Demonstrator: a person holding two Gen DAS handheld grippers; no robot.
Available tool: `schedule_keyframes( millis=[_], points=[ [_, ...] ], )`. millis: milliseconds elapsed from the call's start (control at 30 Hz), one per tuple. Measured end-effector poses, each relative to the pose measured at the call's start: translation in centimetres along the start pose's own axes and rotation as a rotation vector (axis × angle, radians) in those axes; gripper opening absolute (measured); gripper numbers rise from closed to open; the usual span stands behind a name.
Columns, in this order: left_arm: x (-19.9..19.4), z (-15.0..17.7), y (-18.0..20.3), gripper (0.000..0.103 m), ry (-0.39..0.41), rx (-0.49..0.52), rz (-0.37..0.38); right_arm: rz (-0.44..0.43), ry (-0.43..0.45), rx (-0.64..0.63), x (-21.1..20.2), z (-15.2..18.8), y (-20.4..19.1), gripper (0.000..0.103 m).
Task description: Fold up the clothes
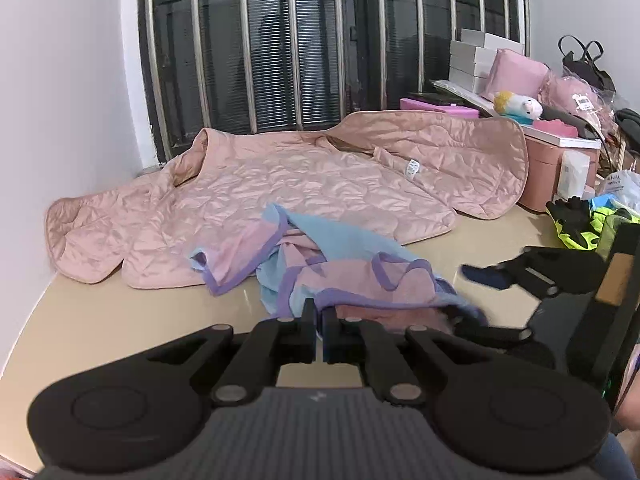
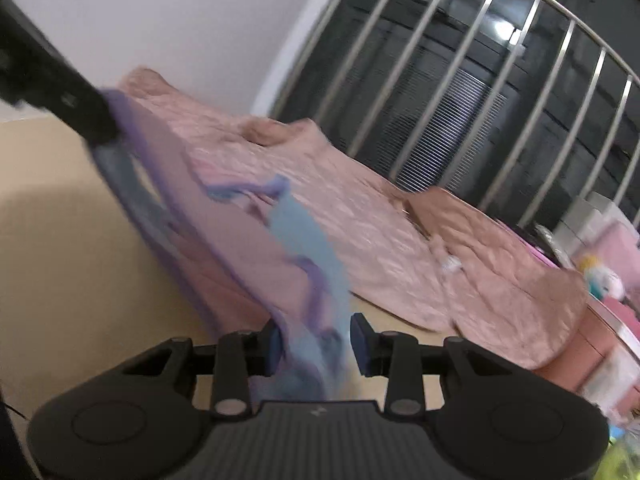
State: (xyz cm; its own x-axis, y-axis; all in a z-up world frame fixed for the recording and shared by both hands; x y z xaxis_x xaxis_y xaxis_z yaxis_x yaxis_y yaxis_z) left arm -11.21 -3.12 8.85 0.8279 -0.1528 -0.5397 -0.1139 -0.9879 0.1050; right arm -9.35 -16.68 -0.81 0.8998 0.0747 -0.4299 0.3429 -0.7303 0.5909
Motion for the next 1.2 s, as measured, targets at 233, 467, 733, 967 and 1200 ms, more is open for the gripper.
schedule_keyframes(
  millis=[233,467,733,967,1200],
  points=[
    [1.2,1.1,-0.4,0.002,-0.017,0.009,-0.031,0.047,-0.028,-0.03,-0.6,1.2,0.7,0.0],
    [4.1,4.7,0.6,0.022,-0.083,0.08,-0.076,-0.011,-0.063,0.091,-1.3,2.1,1.9,0.003],
    [5.2,6.7,1.0,0.024,-0.096,0.112,-0.089,-0.049,-0.089,0.12,-1.8,3.6,2.0,0.004],
    [4.7,5.5,-1.0,0.012,-0.073,0.002,-0.13,-0.038,-0.087,0.089,-2.0,3.3,1.3,0.026],
    [3.0,5.0,-1.7,0.055,0.018,-0.004,-0.271,-0.018,-0.084,0.038,-2.6,3.0,0.5,0.042]
  ],
)
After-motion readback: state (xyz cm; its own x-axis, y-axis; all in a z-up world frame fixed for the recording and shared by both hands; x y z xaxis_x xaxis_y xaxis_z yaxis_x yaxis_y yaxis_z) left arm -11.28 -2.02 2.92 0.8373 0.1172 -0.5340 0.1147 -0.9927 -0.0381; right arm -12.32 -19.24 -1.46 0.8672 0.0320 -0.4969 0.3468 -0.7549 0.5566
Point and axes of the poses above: each gripper's, at about its wrist camera, not at the fingertips, and x roughly the way its jaws point, y to its right, z to its underside, the point moved 1 cm from there along x, roughly the way its jaws point, and after that the axes turned 12 degrees about -x, right-handed, at the moved point
